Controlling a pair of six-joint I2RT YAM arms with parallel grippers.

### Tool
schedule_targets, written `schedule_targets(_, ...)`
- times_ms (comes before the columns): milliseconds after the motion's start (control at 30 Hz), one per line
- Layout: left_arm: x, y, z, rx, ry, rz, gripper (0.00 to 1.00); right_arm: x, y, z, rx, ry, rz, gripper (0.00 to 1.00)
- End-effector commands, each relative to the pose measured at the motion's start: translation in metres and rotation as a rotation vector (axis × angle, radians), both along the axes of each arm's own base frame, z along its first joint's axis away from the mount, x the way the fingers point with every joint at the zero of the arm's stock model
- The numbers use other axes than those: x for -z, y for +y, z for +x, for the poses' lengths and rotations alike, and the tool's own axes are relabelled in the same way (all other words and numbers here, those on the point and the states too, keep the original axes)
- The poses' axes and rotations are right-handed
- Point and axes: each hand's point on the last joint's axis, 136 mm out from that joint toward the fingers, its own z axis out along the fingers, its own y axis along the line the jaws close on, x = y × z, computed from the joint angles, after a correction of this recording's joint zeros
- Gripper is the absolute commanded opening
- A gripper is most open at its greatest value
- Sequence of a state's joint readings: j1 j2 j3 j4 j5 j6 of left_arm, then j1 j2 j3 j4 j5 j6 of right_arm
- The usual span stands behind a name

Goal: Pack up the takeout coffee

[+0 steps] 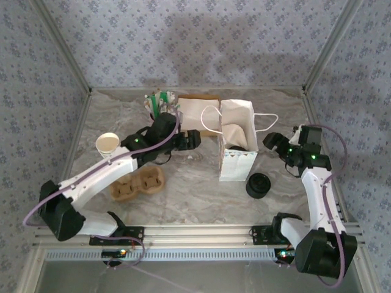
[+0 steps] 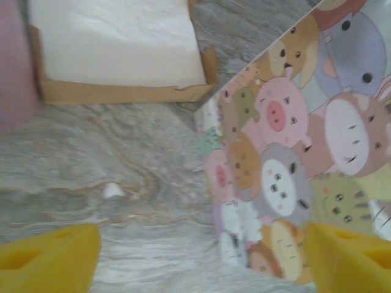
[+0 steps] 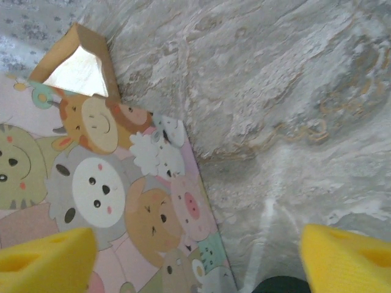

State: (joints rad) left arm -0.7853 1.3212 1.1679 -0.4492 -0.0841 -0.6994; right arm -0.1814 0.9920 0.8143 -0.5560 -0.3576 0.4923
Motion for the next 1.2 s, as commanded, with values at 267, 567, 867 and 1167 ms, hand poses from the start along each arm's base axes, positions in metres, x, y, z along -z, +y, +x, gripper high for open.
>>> schedule_targets(267, 0.045, 0.122, 0.001, -0.262, -0.152, 0.362, 0.99, -0.049, -0.049, 0.019, 0.08, -0.37, -0.337, 1.0)
schedule_targets(567, 0.075, 0.154, 0.013, -0.225, -0.267, 0.593, 0.99, -0.033, -0.068, 0.027, 0.163, -0.474, -0.481, 1.0)
schedule_targets(867, 0.09, 0.153, 0.018, -0.094, -0.386, 0.568, 1.0, -0.011, -0.081, 0.039, 0.209, -0.501, -0.56, 1.0)
schedule_targets(1167, 0.08, 0.162, 0.027, -0.079, -0.508, 0.528, 0.99, 0.005, -0.073, 0.06, 0.179, -0.533, -0.63, 1.0)
